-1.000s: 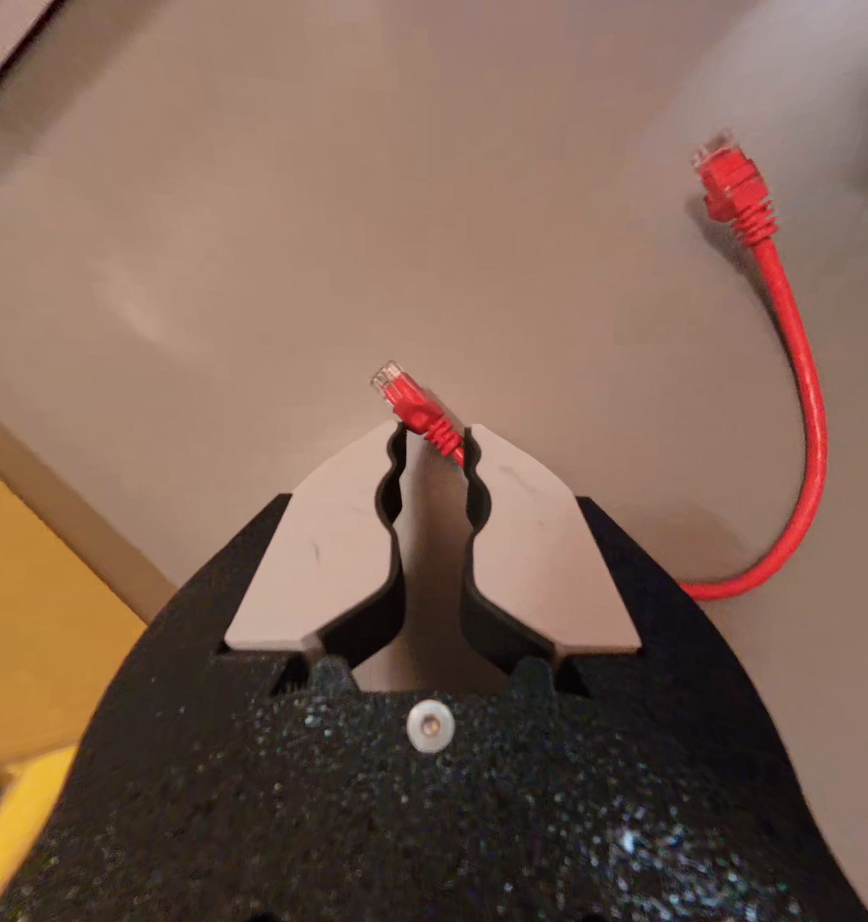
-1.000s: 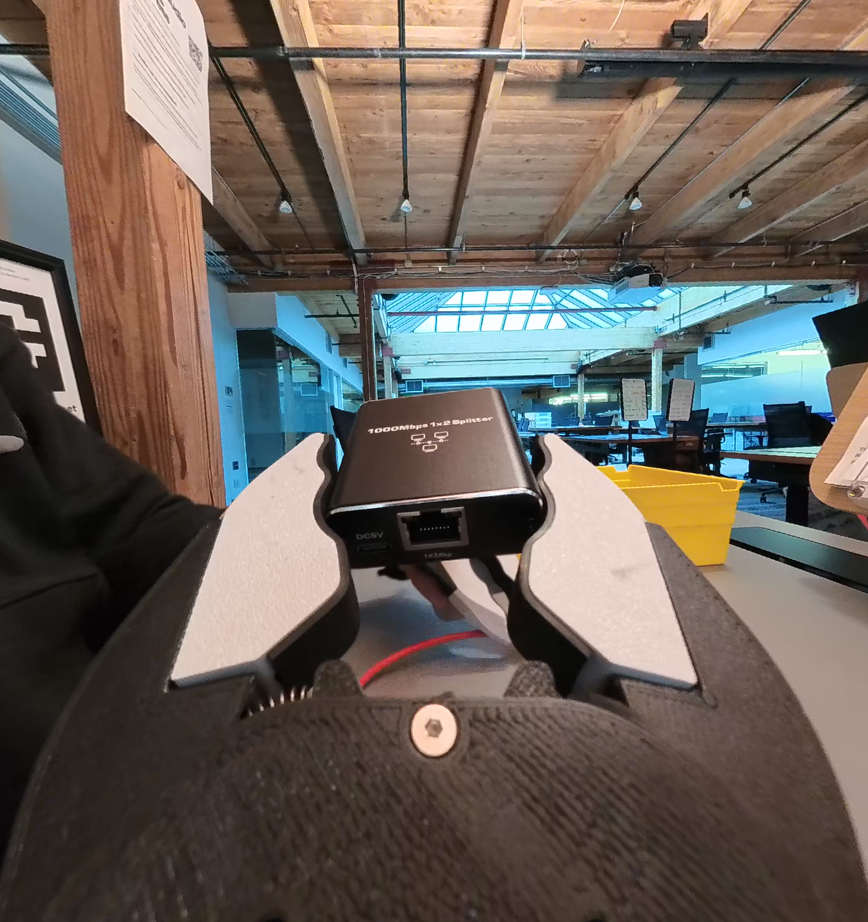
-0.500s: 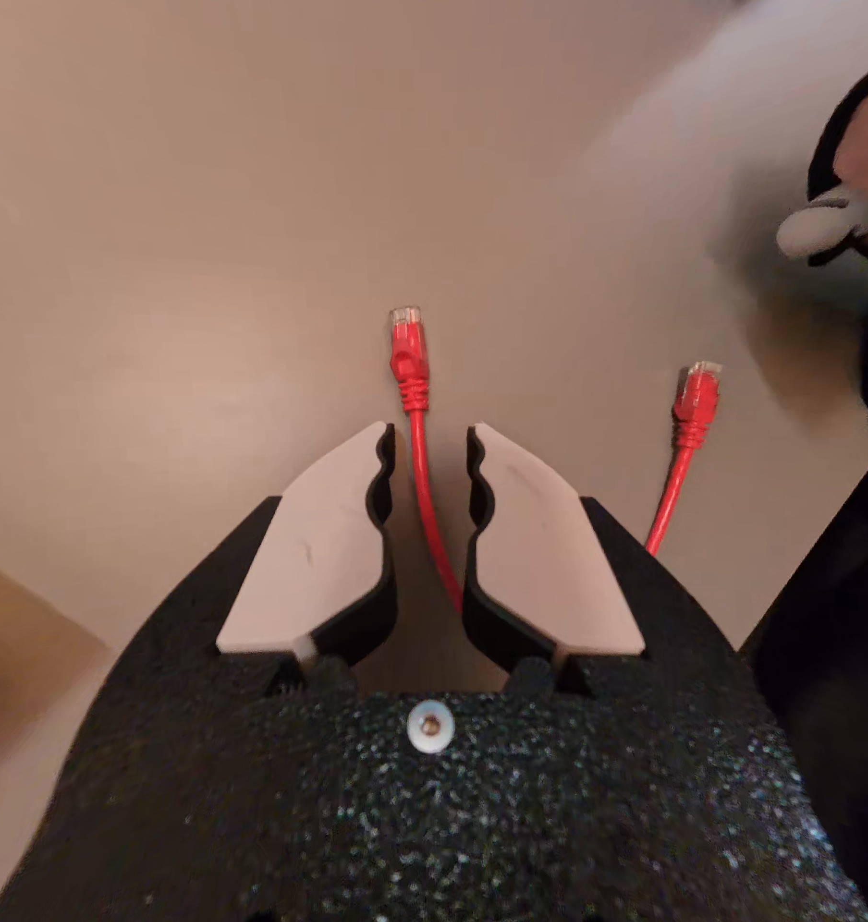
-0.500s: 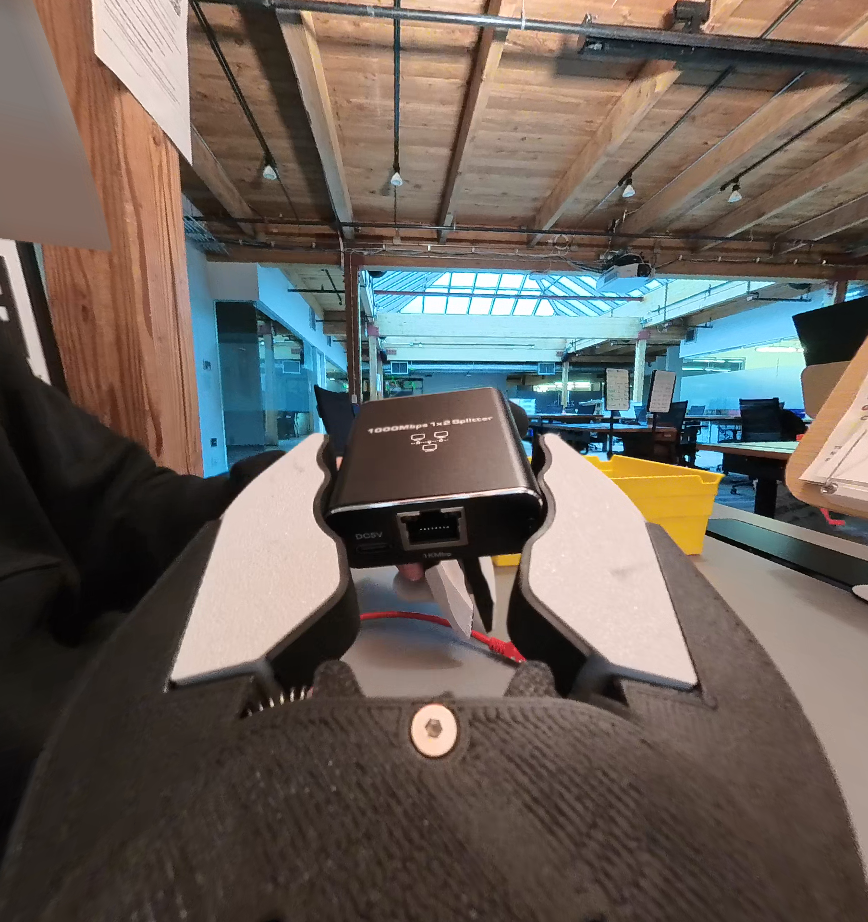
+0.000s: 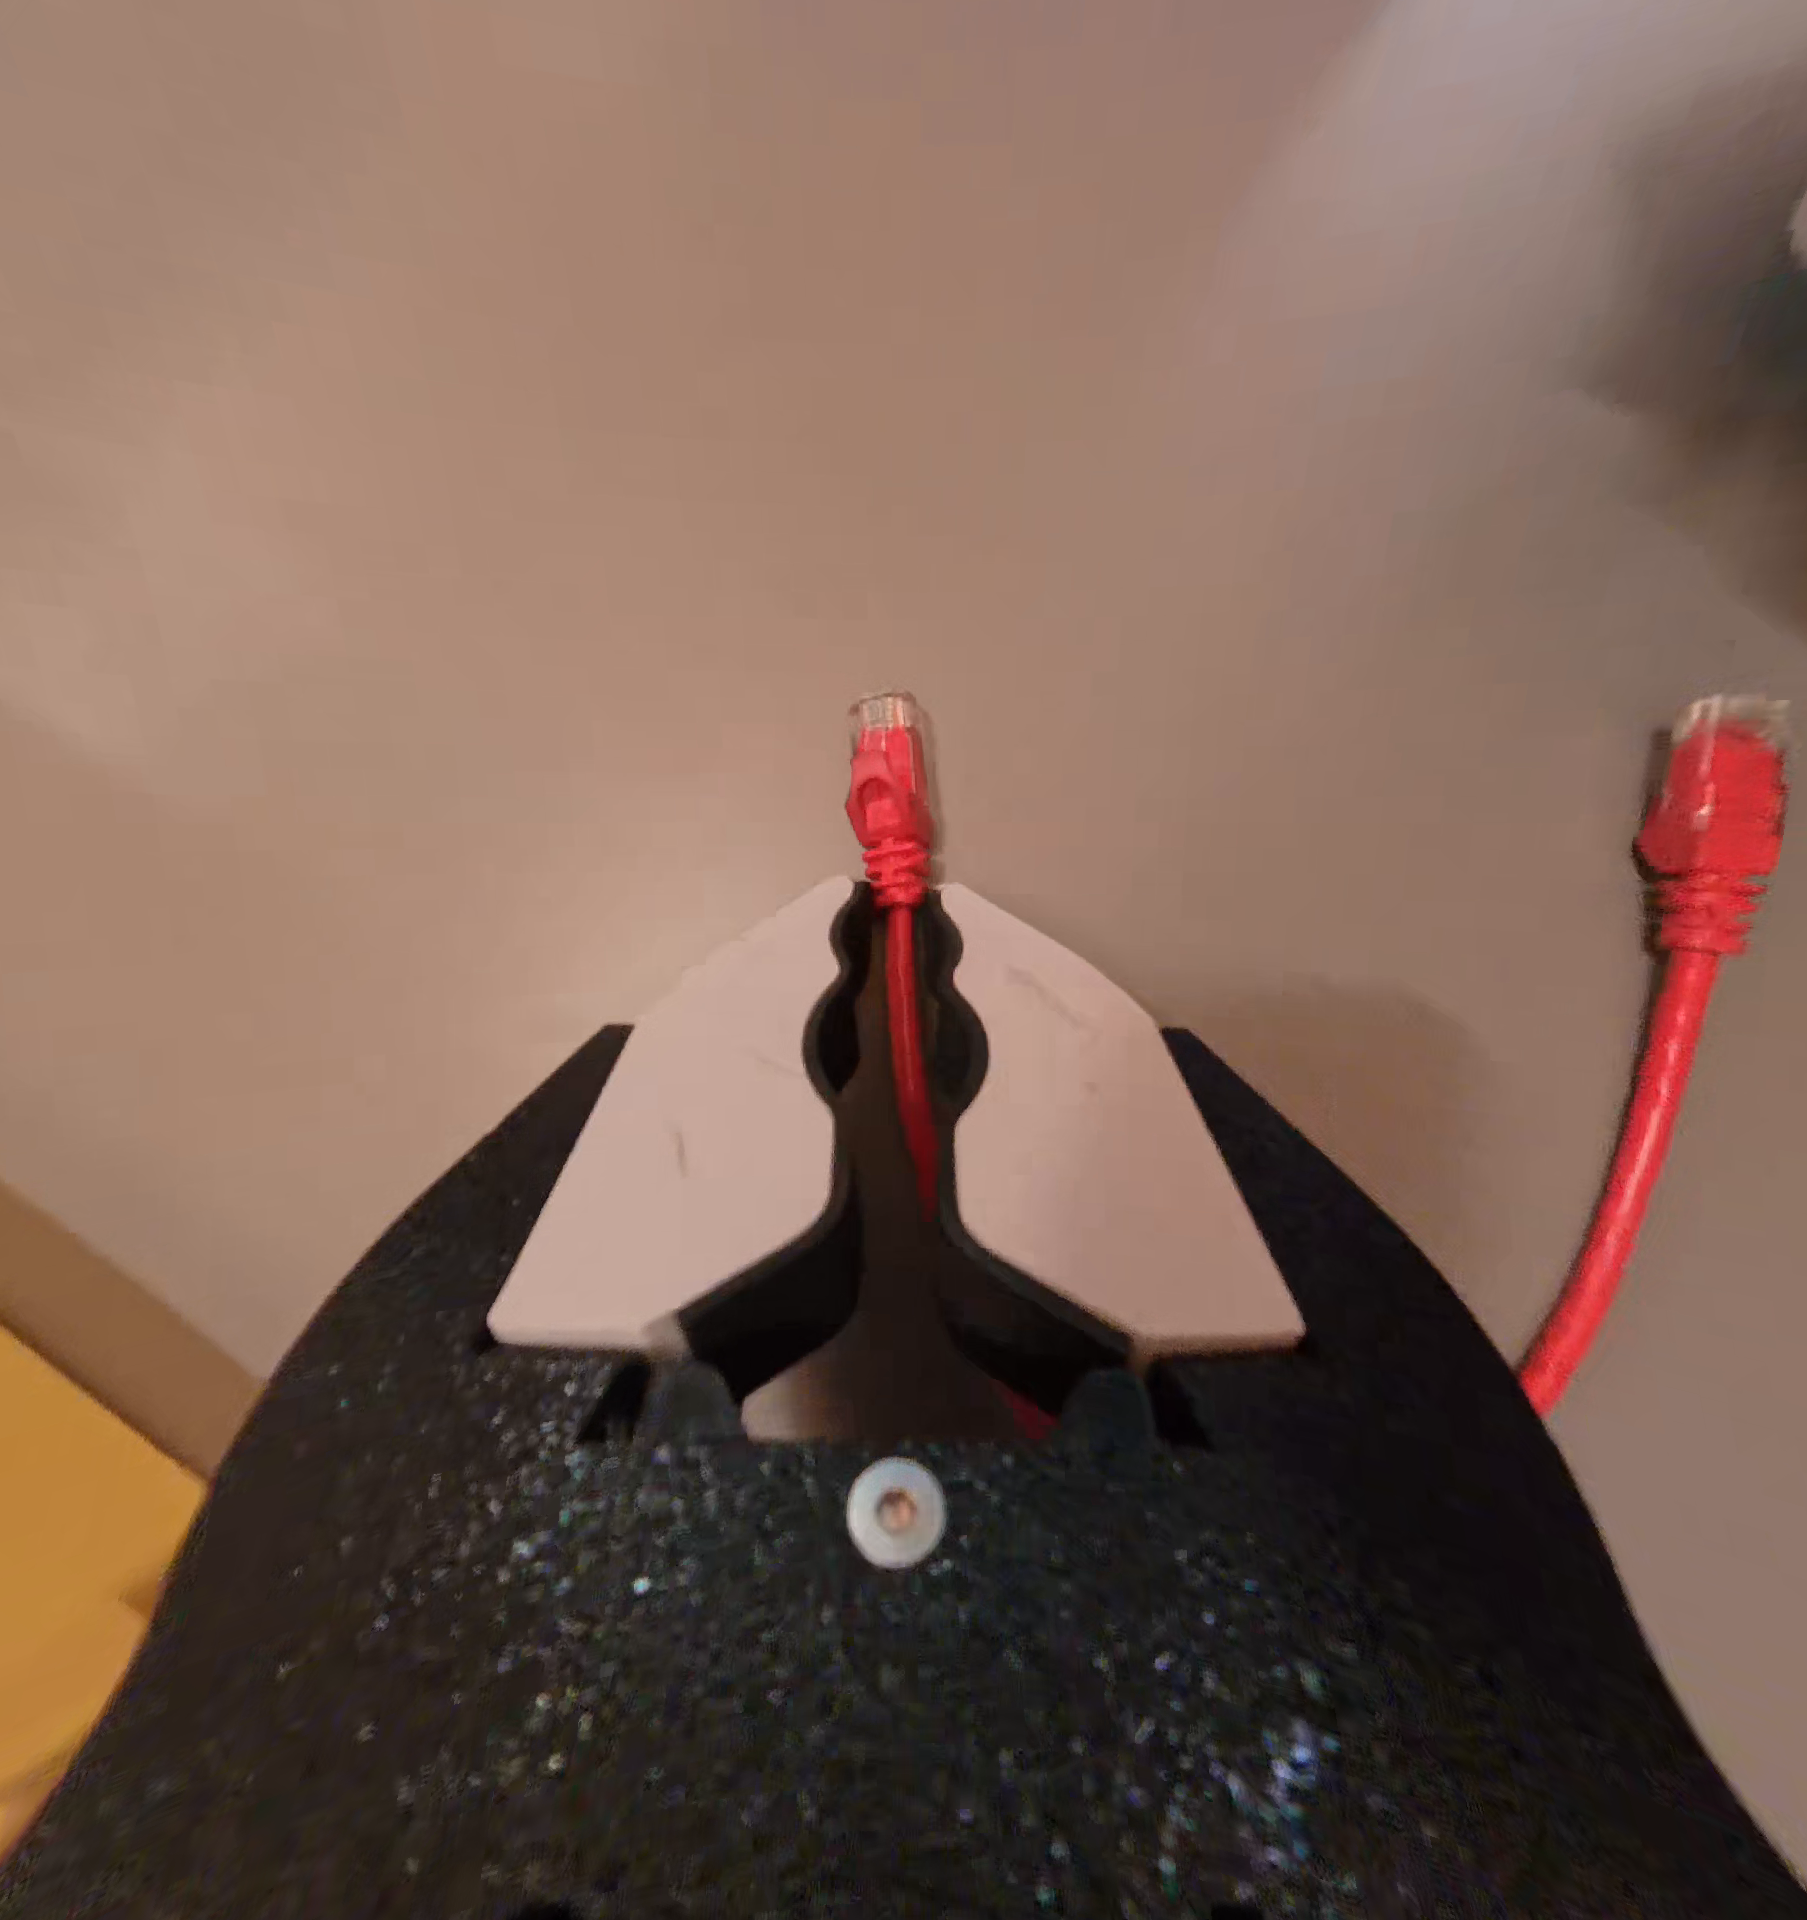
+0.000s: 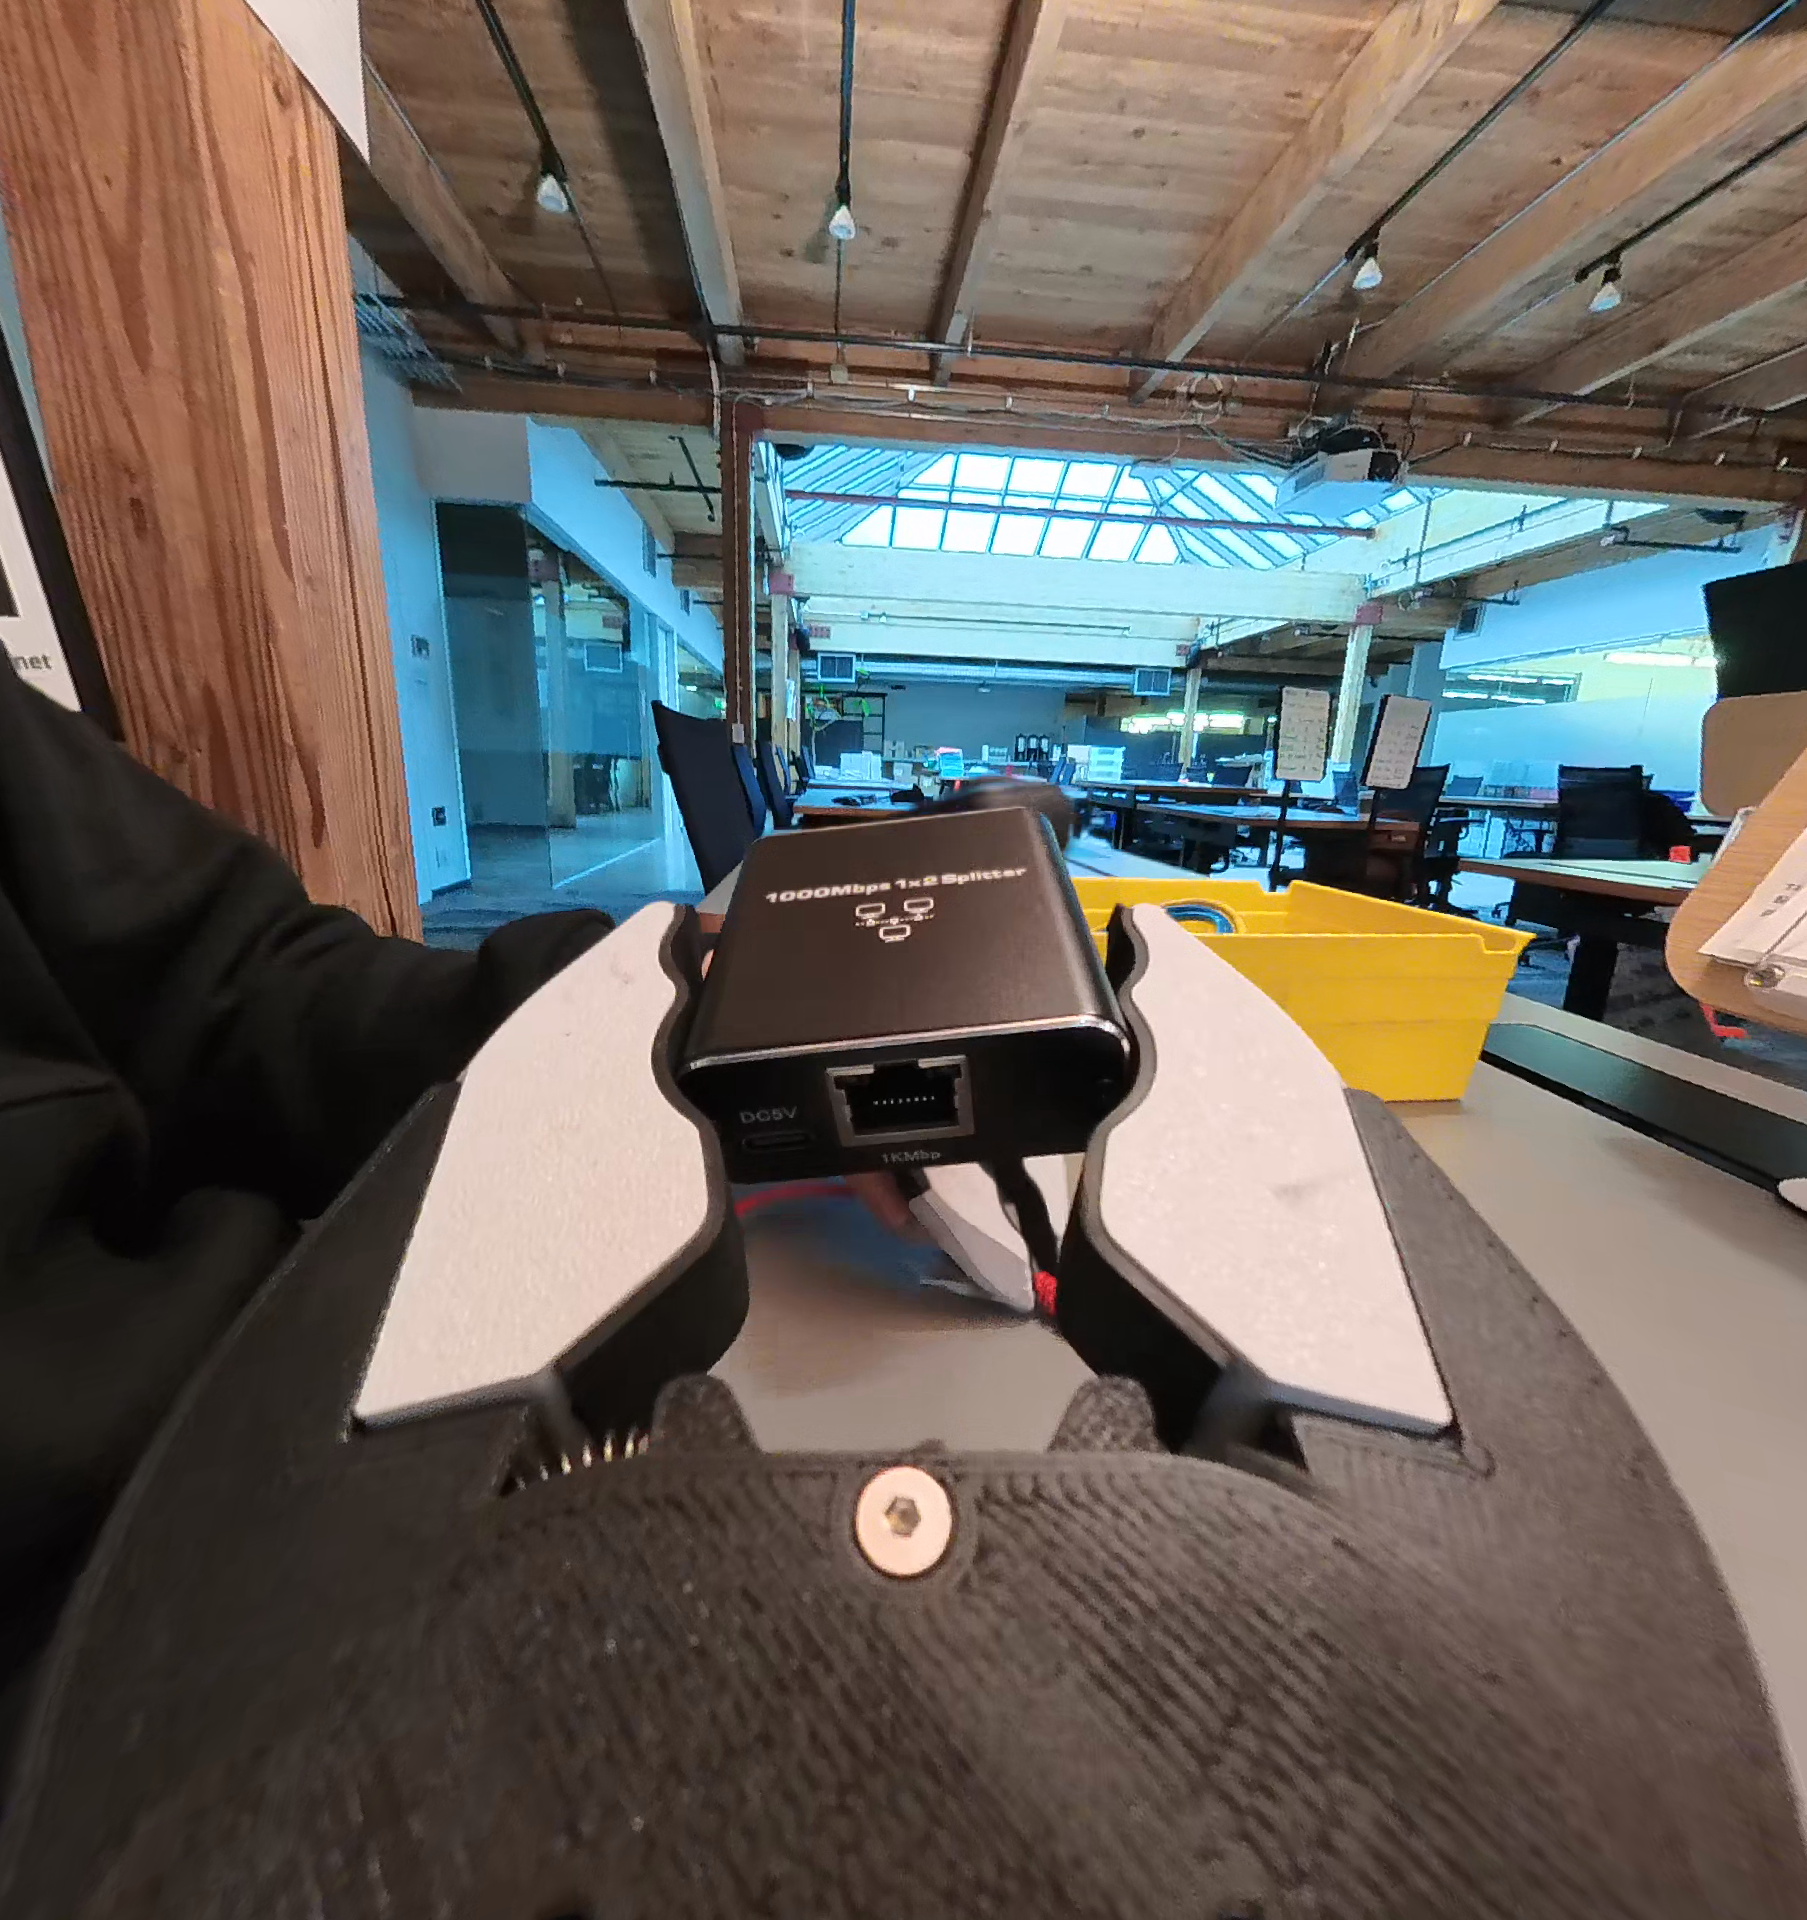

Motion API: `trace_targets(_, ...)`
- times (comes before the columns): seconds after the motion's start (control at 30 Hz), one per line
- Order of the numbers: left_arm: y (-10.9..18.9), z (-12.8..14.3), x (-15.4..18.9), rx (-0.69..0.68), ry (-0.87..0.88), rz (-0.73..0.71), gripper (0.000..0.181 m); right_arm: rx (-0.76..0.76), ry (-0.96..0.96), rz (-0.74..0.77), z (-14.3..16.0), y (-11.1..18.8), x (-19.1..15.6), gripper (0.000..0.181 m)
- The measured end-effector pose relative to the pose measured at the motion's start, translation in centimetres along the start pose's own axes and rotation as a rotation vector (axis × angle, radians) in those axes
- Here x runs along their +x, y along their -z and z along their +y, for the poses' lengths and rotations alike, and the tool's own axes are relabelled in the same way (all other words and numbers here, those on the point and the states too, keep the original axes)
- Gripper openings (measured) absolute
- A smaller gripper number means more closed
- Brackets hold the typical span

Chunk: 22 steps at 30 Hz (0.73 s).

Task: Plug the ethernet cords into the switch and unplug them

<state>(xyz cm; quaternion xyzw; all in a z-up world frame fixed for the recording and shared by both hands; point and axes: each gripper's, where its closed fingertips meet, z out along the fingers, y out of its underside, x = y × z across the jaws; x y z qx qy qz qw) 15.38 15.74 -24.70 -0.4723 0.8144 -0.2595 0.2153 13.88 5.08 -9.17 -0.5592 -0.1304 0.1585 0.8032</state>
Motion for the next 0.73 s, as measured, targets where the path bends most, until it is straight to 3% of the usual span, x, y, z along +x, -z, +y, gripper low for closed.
trace_targets(0.03, 0.4, -0.4, 0.1, 0.035, -0.060, -0.011, 0.008, -0.006, -0.002, -0.006, 0.1, -0.1, -0.1, 0.075)
trace_targets(0.2, 4.2, -3.0, 2.1, 0.212, -0.321, 0.019, 0.009, -0.074, -0.005, -0.018, 1.3, -0.4, -0.2, 0.075)
trace_targets(0.3, 7.1, -5.3, 3.4, 0.314, -0.367, 0.063, 0.008, -0.125, -0.005, -0.036, 2.3, -0.7, -0.4, 0.075)
trace_targets(0.53, 9.4, -5.2, 5.0, 0.277, -0.520, 0.085, 0.008, -0.178, 0.004, -0.066, 3.3, -1.2, -0.9, 0.075)
trace_targets(0.73, 11.2, -5.0, 5.4, 0.288, -0.543, 0.094, 0.008, -0.221, 0.010, -0.069, 4.2, -1.6, -1.1, 0.075)
